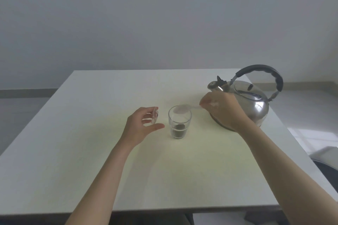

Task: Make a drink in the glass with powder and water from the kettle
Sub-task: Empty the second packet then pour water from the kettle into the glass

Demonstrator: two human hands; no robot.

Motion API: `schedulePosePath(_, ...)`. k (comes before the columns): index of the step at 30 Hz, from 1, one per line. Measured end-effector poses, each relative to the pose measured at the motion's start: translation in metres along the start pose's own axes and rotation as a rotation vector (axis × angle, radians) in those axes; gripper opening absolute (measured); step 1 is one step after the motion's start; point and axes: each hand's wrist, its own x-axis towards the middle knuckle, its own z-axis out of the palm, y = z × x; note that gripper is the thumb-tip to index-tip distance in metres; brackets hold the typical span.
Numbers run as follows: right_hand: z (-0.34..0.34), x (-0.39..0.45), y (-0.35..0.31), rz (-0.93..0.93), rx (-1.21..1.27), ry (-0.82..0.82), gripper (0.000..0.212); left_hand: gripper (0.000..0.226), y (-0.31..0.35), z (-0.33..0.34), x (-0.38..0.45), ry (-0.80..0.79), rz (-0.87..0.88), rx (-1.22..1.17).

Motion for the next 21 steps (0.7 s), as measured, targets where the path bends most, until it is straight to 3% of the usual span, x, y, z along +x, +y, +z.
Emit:
schedulePosePath(4, 0.008, -0.023, 0.016, 0.322, 0.211, 0.137, 0.005, 0.053, 0.002, 0.002, -0.001, 0.002, 0.037, 0.043)
schedulePosePath(8, 0.018, -0.046, 0.038, 0.492, 0.261, 0.245, 0.007, 0.055, -0.002, 0.005, -0.004, -0.002, 0.044, 0.068)
schedulePosePath(11, 0.032, -0.062, 0.049, 0.573, 0.255, 0.236, 0.01, 0.059, -0.006, 0.008, -0.008, -0.015, 0.066, 0.199)
schedulePosePath(16, 0.049, -0.076, 0.056, 0.655, 0.19, 0.208, 0.012, 0.064, -0.012, 0.006, -0.012, -0.086, 0.019, 0.673)
schedulePosePath(21, 0.058, -0.08, 0.051, 0.654, 0.169, 0.19, 0.013, 0.054, -0.017, 0.008, -0.016, 0.039, -0.07, 0.877)
